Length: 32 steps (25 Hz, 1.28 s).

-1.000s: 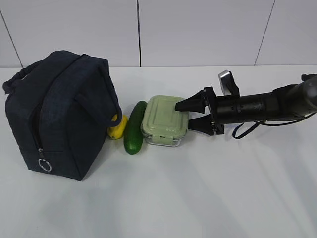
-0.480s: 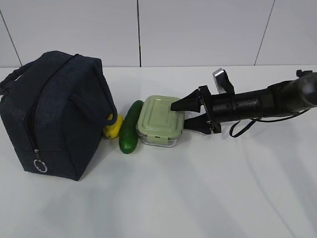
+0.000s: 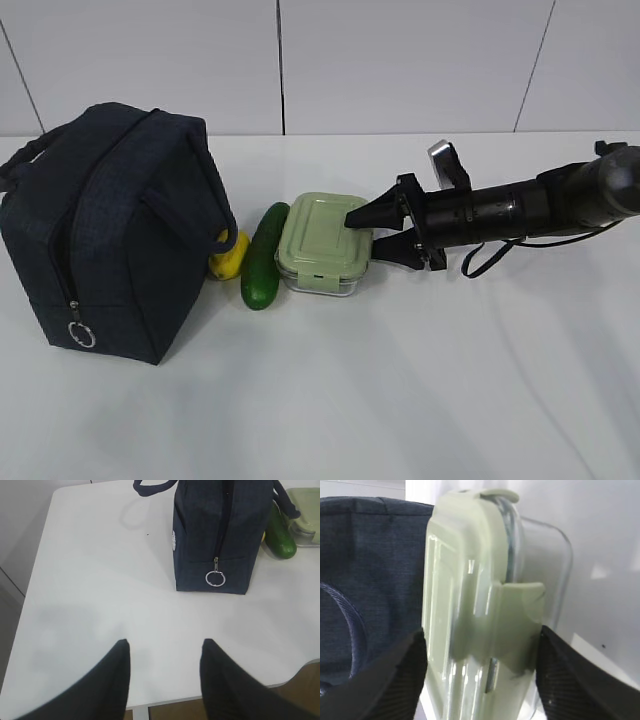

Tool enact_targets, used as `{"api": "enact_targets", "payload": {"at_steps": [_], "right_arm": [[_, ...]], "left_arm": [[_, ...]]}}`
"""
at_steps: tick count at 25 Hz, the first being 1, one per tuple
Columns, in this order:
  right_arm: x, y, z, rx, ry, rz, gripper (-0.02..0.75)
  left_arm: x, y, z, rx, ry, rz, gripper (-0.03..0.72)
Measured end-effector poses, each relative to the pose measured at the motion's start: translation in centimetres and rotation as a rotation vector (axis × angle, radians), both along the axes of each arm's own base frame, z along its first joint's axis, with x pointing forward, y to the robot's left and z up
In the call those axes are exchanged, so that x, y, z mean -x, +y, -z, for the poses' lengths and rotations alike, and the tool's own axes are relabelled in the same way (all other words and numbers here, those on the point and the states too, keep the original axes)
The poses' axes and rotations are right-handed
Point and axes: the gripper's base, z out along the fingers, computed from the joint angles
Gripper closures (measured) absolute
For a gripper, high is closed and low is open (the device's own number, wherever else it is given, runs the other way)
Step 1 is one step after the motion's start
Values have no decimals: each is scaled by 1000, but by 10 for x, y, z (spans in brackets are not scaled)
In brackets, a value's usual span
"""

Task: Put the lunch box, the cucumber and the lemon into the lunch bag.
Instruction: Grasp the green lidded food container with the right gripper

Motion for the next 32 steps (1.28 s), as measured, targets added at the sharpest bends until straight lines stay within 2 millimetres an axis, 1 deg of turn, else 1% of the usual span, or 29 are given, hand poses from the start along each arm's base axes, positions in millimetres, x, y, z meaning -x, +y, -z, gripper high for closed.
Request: {"api": "enact_targets", "payload": {"at_steps": [4,28,30,32], "right_arm": [[0,0,0,5,0,4,253],[-1,1,2,22,2,21,262],[-1,1,2,22,2,21,276],[-2,0,2,25,2,23,309]], "left_arm": [[0,0,0,0,0,0,356],[0,0,0,0,0,0,356],[0,0,0,0,0,0,356],[0,0,0,0,0,0,356]]}}
